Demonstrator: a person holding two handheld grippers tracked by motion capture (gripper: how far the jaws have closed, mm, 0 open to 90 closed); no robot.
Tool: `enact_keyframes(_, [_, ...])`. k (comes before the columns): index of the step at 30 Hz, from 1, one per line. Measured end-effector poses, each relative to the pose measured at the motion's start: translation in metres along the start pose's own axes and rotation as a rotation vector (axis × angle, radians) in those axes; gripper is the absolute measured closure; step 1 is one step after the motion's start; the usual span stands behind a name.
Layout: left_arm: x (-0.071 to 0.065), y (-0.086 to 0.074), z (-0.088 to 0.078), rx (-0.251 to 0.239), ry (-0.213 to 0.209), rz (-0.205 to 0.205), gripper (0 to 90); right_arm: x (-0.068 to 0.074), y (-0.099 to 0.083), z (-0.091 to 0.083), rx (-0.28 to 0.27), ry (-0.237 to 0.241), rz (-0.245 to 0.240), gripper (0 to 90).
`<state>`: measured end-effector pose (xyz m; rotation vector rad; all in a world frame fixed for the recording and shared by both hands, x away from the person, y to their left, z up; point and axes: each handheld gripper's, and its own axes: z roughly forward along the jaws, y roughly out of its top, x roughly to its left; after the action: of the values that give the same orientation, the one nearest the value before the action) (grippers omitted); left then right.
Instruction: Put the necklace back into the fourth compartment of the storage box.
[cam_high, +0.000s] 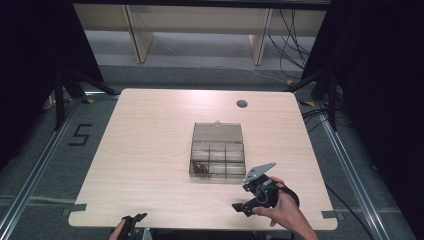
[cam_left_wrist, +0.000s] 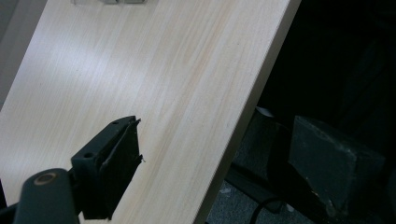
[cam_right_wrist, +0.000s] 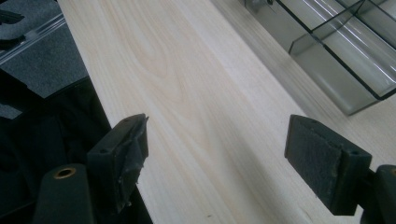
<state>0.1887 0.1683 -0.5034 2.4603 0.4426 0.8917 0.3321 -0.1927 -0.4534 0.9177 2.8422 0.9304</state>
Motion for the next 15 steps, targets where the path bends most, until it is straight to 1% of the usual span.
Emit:
enact_keyframes(1, [0.001,0.000,0.000,0.011,0.009,0.014,15.8,0.000,-0.001,-0.001,0.003,0.001,0.013,22.0])
enact_keyframes(2, [0.001,0.000,0.000,0.009,0.009,0.006,15.8,0.000,-0.002,0.000,-0.005,0.002,0.003,21.8])
enact_keyframes(4, [0.001,0.000,0.000,0.010,0.009,0.009,15.8,0.000,-0.005,0.001,-0.007,-0.007,0.009,21.8])
enact_keyframes(5, [0.003,0.000,-0.001,0.032,0.009,0.030,15.8,0.000,-0.005,0.001,-0.007,-0.007,0.009,21.8])
enact_keyframes(6, [0.002,0.000,0.000,0.030,0.002,0.024,15.8,-0.001,-0.007,0.001,0.007,0.004,0.000,21.7])
enact_keyframes(7, [0.003,0.000,-0.001,0.031,0.003,0.026,15.8,-0.002,-0.009,0.002,0.003,0.009,-0.013,21.8])
enact_keyframes(8, [0.003,0.000,-0.001,0.030,0.008,0.029,15.8,-0.002,-0.010,0.000,0.004,-0.007,0.012,21.8])
enact_keyframes(9, [0.003,0.000,-0.001,0.030,0.009,0.027,15.8,-0.002,-0.012,0.000,0.005,-0.003,0.019,21.6])
enact_keyframes(10, [0.003,0.000,-0.001,0.028,0.009,0.025,15.8,-0.003,-0.013,0.000,0.004,-0.013,0.017,21.5])
enact_keyframes(11, [0.003,0.000,-0.001,0.027,0.008,0.024,15.8,-0.004,-0.015,-0.001,-0.006,0.000,0.006,21.5])
enact_keyframes(12, [0.002,0.000,-0.001,0.024,0.008,0.021,15.8,-0.003,-0.016,-0.002,-0.001,-0.005,0.028,21.5])
enact_keyframes(13, [0.001,0.000,0.000,0.007,0.006,0.003,15.8,-0.004,-0.017,-0.002,-0.021,-0.010,0.018,21.5])
enact_keyframes(14, [0.003,0.000,-0.001,0.029,0.008,0.030,15.8,-0.004,-0.018,-0.004,-0.003,-0.020,0.037,21.5])
enact_keyframes(15, [0.001,0.000,0.000,0.010,0.007,0.012,15.8,-0.004,-0.019,-0.005,-0.013,-0.021,0.036,21.5])
